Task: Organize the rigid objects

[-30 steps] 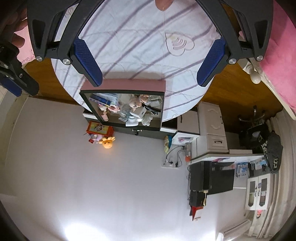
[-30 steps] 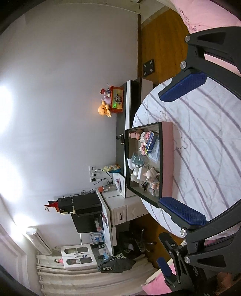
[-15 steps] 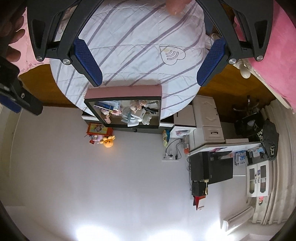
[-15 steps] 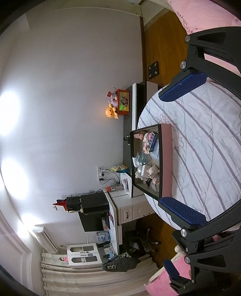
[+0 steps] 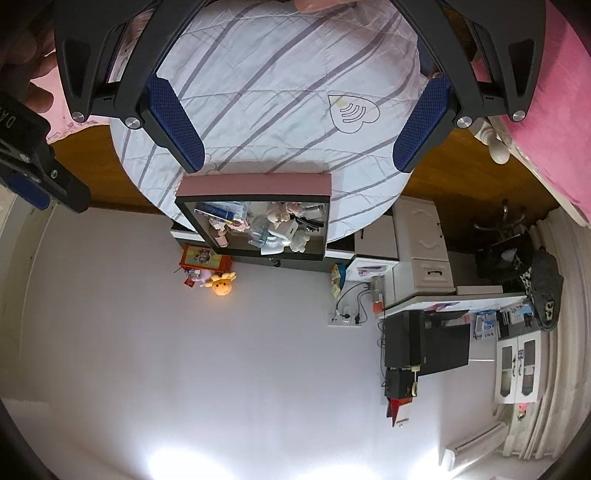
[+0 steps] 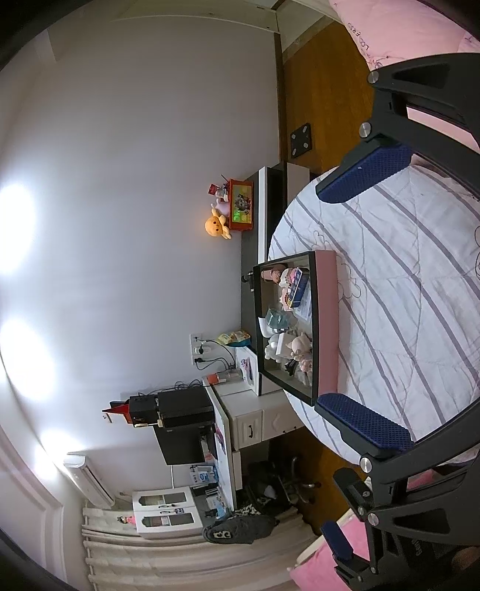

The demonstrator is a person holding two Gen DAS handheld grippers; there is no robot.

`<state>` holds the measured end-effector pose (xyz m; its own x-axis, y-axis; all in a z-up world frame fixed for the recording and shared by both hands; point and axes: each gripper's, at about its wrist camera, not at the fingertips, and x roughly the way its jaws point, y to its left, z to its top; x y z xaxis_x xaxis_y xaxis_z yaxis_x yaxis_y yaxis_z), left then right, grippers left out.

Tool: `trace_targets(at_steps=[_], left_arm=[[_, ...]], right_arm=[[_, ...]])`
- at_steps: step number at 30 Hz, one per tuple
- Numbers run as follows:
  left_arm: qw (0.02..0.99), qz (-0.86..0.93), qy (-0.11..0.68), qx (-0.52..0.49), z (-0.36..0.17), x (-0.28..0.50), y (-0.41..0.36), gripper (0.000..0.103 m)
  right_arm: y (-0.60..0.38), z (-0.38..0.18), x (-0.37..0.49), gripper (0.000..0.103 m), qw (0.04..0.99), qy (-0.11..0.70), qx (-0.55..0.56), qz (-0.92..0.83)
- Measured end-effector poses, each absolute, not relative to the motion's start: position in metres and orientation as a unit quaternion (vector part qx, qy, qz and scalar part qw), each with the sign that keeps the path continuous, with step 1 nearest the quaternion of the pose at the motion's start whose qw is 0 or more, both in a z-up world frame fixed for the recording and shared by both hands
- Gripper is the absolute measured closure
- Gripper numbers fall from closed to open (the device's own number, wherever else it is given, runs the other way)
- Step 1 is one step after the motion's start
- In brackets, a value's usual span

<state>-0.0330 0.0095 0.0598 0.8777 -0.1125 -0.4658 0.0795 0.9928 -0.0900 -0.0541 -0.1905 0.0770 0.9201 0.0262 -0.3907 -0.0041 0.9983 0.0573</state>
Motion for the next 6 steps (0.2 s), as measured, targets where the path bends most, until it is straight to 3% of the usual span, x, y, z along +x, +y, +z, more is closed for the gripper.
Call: trace_targets(at_steps=[6], left_arm=[[0.972,-0.049,0.229,-0.031,0.0636,-0.036,0.01,0.0]], right_arm=[[-0.1905,0.0768,-0.0539,0.0,0.979,0.2,0.028,0.008]])
